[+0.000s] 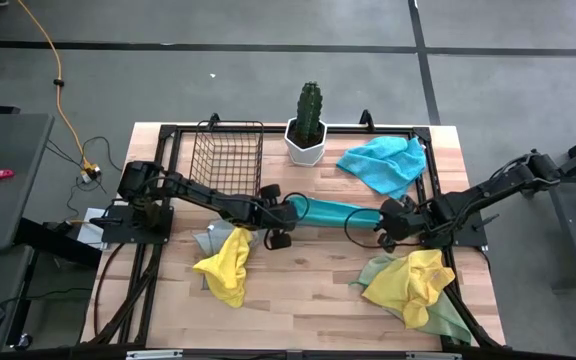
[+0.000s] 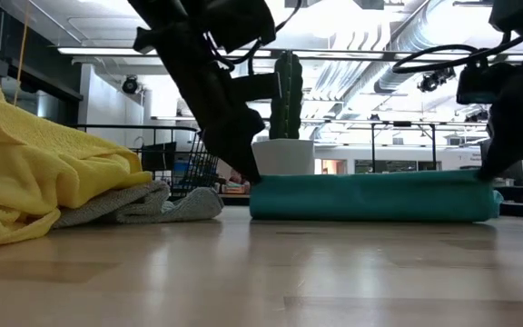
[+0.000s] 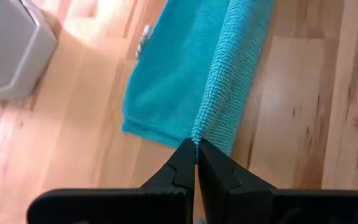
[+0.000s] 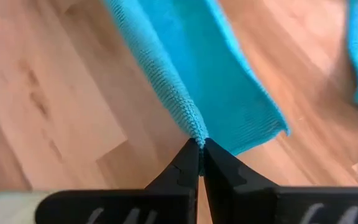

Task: Fold microfiber towels
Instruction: Fold the top blue microfiber towel on the table

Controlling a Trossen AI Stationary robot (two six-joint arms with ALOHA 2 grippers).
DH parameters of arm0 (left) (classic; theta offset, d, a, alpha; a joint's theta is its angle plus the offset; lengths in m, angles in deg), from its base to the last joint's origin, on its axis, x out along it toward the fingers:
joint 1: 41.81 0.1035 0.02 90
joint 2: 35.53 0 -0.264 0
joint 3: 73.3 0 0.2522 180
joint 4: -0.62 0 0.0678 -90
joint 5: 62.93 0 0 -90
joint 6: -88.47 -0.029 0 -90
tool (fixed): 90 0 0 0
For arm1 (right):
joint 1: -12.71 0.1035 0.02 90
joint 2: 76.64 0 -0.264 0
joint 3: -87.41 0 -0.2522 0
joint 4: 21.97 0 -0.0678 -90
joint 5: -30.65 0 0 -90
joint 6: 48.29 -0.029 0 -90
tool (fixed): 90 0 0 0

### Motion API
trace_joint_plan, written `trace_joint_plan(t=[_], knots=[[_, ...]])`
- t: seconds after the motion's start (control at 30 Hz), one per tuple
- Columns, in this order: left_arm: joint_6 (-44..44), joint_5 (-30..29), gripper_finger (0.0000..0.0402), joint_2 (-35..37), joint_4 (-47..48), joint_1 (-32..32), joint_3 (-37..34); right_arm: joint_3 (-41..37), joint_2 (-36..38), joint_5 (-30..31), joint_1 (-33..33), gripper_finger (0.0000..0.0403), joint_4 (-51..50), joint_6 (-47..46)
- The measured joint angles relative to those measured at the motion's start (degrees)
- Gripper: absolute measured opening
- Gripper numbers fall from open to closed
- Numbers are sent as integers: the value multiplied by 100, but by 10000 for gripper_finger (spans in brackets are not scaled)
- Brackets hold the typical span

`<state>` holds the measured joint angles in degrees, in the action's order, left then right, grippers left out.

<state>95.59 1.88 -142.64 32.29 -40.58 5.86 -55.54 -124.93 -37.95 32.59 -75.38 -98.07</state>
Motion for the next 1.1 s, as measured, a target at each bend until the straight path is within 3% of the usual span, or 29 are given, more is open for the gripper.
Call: trace_joint_plan(t=[0.3, 0.57, 0.8, 1.1], knots=[[-75, -207, 0, 4, -157, 281, 0, 2, 0, 574, -24, 0, -79, -456], [-87, -253, 0, 4, -328, 451, 0, -16, -11, 655, -524, 0, -38, -739], [-70, -27, 0, 4, -248, 280, 0, -94, -11, -277, -642, 0, 49, -540], [347, 251, 0, 16, -86, -598, 0, 217, -11, -1314, 109, 0, 115, -277]])
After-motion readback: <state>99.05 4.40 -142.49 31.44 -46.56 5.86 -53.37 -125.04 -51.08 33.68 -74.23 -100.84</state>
